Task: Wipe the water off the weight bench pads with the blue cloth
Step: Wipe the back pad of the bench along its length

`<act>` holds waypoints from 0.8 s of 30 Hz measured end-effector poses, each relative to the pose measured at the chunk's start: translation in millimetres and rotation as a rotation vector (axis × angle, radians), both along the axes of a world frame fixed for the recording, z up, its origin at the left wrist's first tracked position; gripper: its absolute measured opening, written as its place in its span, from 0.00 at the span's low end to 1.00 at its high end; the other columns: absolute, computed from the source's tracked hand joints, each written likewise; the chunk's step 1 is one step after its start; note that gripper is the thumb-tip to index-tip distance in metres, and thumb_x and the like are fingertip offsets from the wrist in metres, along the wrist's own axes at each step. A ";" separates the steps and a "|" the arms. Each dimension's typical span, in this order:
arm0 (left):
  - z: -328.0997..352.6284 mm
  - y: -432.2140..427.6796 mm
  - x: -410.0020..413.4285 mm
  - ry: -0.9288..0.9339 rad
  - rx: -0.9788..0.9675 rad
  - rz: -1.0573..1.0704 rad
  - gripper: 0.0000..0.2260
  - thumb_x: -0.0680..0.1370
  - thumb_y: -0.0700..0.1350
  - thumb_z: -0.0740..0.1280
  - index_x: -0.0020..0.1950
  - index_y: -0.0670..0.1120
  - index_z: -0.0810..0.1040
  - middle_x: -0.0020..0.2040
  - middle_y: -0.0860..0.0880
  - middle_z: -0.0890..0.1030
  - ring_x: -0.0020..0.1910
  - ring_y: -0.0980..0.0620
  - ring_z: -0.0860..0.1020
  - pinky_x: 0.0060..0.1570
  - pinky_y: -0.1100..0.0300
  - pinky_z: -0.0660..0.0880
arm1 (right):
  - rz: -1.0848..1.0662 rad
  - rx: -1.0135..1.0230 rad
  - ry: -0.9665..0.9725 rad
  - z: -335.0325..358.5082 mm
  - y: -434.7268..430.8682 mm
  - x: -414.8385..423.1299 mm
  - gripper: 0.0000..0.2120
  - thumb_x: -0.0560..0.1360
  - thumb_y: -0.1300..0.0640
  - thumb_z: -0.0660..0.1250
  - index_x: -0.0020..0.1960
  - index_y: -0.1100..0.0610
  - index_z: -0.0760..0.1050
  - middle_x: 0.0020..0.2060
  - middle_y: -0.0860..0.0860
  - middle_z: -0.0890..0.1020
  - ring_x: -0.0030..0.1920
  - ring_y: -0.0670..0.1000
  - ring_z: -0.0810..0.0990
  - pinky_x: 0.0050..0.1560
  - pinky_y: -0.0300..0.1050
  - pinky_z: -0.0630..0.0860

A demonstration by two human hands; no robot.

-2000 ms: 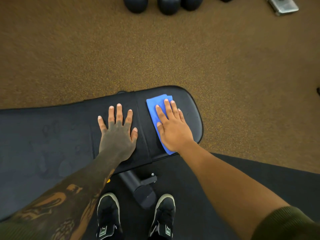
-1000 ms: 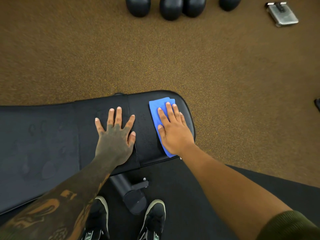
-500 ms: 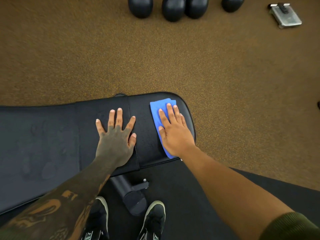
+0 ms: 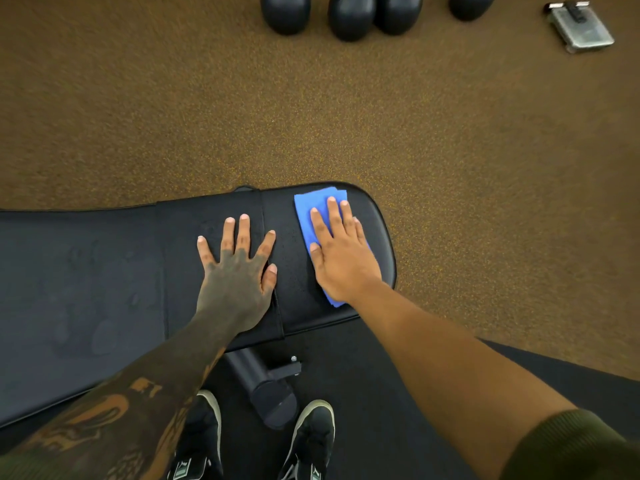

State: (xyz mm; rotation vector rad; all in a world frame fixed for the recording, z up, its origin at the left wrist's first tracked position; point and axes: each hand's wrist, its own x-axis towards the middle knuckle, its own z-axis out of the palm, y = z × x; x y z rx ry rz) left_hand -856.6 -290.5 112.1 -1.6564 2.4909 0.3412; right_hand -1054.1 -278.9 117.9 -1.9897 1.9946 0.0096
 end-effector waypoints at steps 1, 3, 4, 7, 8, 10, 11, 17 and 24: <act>0.3 0.0 0.7 0.004 0.004 0.001 0.26 0.81 0.56 0.47 0.79 0.54 0.48 0.80 0.42 0.43 0.79 0.41 0.40 0.72 0.31 0.44 | 0.005 0.004 -0.004 -0.5 6.4 -4.5 0.28 0.83 0.49 0.48 0.80 0.53 0.45 0.79 0.55 0.41 0.78 0.57 0.37 0.77 0.53 0.41; 0.9 0.2 1.9 0.010 0.006 0.001 0.26 0.81 0.56 0.47 0.79 0.54 0.48 0.80 0.42 0.44 0.79 0.41 0.40 0.72 0.31 0.44 | -0.025 0.012 -0.004 -1.5 14.4 -17.5 0.27 0.83 0.49 0.48 0.80 0.52 0.46 0.79 0.54 0.41 0.78 0.56 0.37 0.77 0.53 0.41; 0.6 0.7 1.6 0.010 0.006 0.001 0.26 0.81 0.56 0.47 0.79 0.54 0.48 0.80 0.42 0.44 0.79 0.41 0.40 0.72 0.31 0.45 | -0.056 0.014 0.004 -2.1 15.1 -24.7 0.27 0.83 0.49 0.48 0.80 0.52 0.46 0.79 0.54 0.42 0.78 0.55 0.37 0.77 0.53 0.42; 0.4 1.3 0.6 0.006 0.003 -0.002 0.26 0.81 0.56 0.46 0.79 0.54 0.48 0.80 0.42 0.44 0.79 0.40 0.41 0.72 0.30 0.45 | -0.139 0.026 0.040 -3.6 3.3 -35.1 0.27 0.83 0.50 0.47 0.80 0.53 0.45 0.79 0.56 0.41 0.78 0.57 0.37 0.77 0.55 0.43; 0.3 1.3 0.4 0.004 0.003 -0.002 0.26 0.81 0.56 0.46 0.79 0.54 0.48 0.80 0.41 0.44 0.79 0.40 0.40 0.72 0.31 0.45 | -0.149 0.025 0.045 -3.7 -3.6 -33.6 0.27 0.83 0.50 0.47 0.80 0.54 0.45 0.79 0.57 0.41 0.78 0.58 0.38 0.77 0.55 0.43; 1.1 1.0 0.0 0.007 0.002 -0.001 0.26 0.81 0.56 0.46 0.79 0.54 0.47 0.80 0.41 0.43 0.79 0.40 0.40 0.72 0.31 0.44 | -0.138 0.013 0.042 -4.6 -15.2 -24.8 0.28 0.83 0.50 0.47 0.80 0.55 0.45 0.79 0.58 0.42 0.78 0.59 0.38 0.77 0.55 0.43; 2.1 0.6 -0.7 0.007 0.003 -0.002 0.26 0.81 0.56 0.46 0.79 0.54 0.47 0.80 0.41 0.43 0.78 0.40 0.40 0.72 0.31 0.44 | -0.118 0.008 0.034 -4.4 -18.3 -18.7 0.28 0.83 0.50 0.47 0.80 0.55 0.45 0.79 0.58 0.42 0.78 0.59 0.38 0.77 0.55 0.42; 4.5 0.1 -1.0 0.018 0.006 0.015 0.26 0.81 0.56 0.50 0.79 0.52 0.52 0.80 0.41 0.49 0.79 0.40 0.45 0.71 0.30 0.44 | 0.033 -0.013 -0.031 1.4 9.5 -2.4 0.27 0.82 0.49 0.49 0.79 0.55 0.49 0.79 0.56 0.45 0.78 0.58 0.41 0.77 0.54 0.45; 31.0 20.1 -62.0 0.291 -0.071 0.283 0.15 0.76 0.52 0.62 0.55 0.44 0.76 0.52 0.43 0.78 0.51 0.39 0.75 0.50 0.46 0.68 | -0.270 -0.187 -0.124 20.3 -26.4 -17.7 0.24 0.77 0.53 0.58 0.70 0.61 0.67 0.65 0.60 0.71 0.63 0.64 0.69 0.68 0.62 0.63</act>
